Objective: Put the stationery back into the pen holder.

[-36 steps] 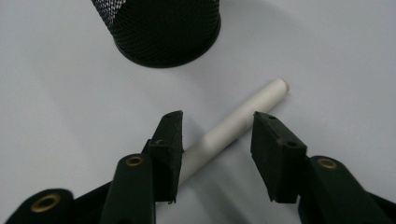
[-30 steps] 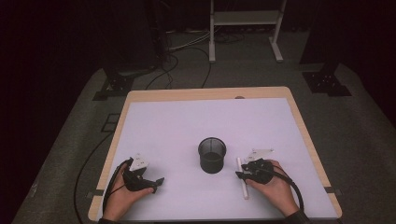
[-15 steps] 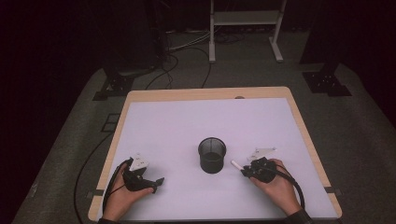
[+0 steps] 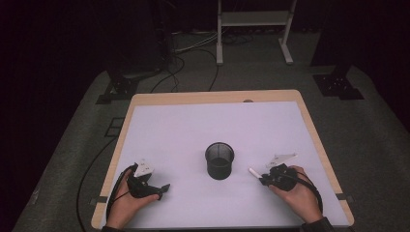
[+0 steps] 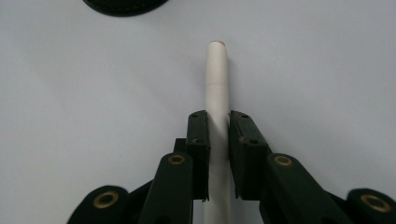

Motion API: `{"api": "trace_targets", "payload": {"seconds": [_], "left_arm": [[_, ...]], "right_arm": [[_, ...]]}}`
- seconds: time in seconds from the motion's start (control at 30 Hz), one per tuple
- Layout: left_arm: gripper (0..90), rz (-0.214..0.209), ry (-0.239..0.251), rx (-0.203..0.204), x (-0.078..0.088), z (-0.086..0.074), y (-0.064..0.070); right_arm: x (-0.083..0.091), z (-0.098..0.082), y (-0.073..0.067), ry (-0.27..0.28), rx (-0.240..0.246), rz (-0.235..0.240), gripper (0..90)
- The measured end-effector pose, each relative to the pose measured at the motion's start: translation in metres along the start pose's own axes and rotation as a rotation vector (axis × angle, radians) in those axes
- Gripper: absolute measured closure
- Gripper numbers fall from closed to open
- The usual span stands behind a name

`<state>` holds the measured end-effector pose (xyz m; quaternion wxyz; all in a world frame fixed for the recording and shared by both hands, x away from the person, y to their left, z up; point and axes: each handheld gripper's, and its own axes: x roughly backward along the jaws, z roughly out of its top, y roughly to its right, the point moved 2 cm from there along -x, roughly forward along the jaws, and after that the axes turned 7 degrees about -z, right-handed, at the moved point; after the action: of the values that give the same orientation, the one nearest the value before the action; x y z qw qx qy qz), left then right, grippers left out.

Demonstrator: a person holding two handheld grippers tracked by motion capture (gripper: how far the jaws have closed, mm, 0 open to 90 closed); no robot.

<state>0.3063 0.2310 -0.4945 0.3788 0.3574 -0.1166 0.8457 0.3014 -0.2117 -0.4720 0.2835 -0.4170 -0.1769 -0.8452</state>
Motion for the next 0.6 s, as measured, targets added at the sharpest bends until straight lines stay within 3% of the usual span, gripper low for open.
{"api": "trace_targets", "payload": {"seconds": [0.37, 0.6], "left_arm": [[2.5, 0.000, 0.000, 0.000, 0.000, 0.000, 0.000], [2.5, 0.000, 0.000, 0.000, 0.000, 0.000, 0.000]], "right_arm": [[0.015, -0.021, 0.012, -0.073, -0.004, -0.027, 77.6], [0.017, -0.020, 0.013, -0.090, 0.005, -0.026, 71.4]]}}
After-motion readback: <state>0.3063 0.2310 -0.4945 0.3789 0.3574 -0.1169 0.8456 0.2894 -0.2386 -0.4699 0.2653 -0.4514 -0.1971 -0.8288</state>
